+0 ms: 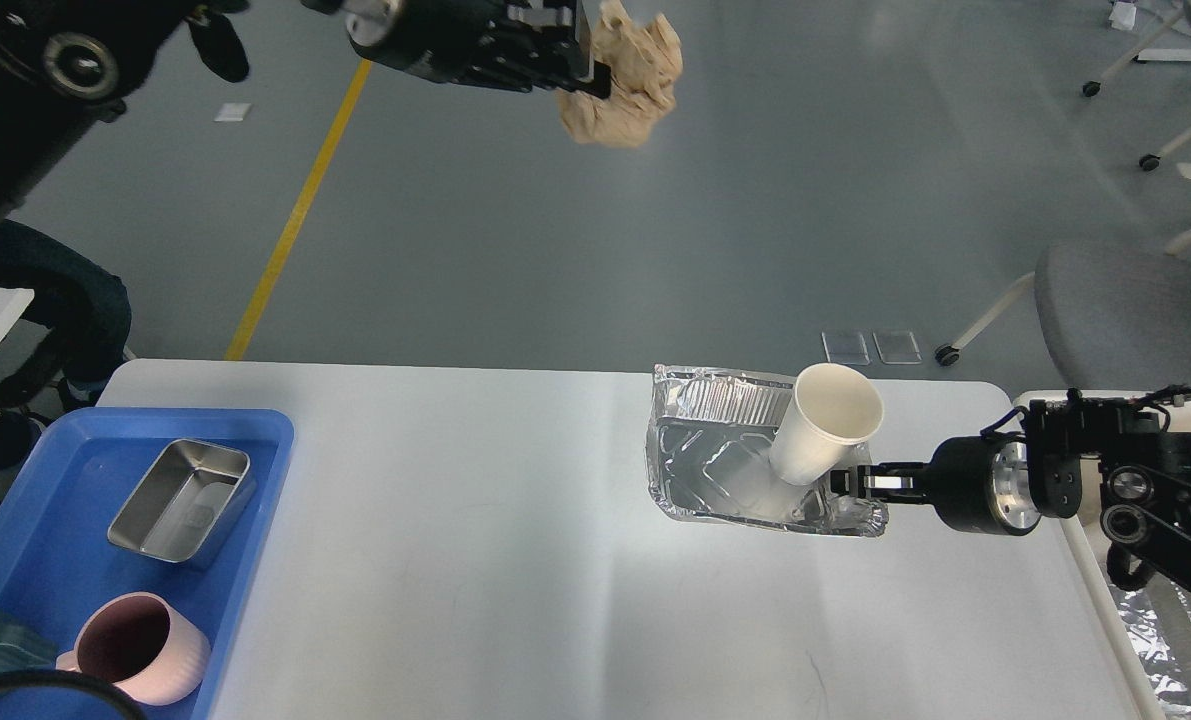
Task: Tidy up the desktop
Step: 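Grasp the crumpled paper with the left gripper and lift it, then lower the crumpled paper into the foil tray and release it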
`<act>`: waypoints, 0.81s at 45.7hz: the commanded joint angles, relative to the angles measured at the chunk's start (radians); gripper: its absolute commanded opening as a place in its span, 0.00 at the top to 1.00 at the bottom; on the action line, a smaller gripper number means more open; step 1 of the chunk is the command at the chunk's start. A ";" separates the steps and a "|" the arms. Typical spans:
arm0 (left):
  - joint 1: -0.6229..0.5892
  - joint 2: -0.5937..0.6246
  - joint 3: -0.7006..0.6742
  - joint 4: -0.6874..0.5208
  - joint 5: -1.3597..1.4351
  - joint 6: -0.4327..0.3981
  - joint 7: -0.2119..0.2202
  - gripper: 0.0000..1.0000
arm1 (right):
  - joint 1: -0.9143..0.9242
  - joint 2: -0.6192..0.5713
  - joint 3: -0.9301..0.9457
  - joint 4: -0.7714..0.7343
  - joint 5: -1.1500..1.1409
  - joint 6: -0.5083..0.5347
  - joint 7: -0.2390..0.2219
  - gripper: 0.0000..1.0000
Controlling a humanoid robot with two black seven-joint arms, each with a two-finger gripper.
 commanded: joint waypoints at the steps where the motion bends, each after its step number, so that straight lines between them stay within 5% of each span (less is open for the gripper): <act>1: 0.020 -0.028 0.038 -0.001 0.001 0.000 0.009 0.99 | 0.002 0.004 0.000 -0.001 0.000 0.000 0.001 1.00; 31: 0.122 -0.073 0.126 0.001 0.011 0.034 0.009 0.96 | 0.013 -0.003 0.003 0.001 0.000 -0.002 0.001 1.00; 37: 0.129 -0.077 0.126 0.001 0.009 0.052 0.011 0.76 | 0.013 -0.006 0.005 0.002 0.001 -0.002 0.001 1.00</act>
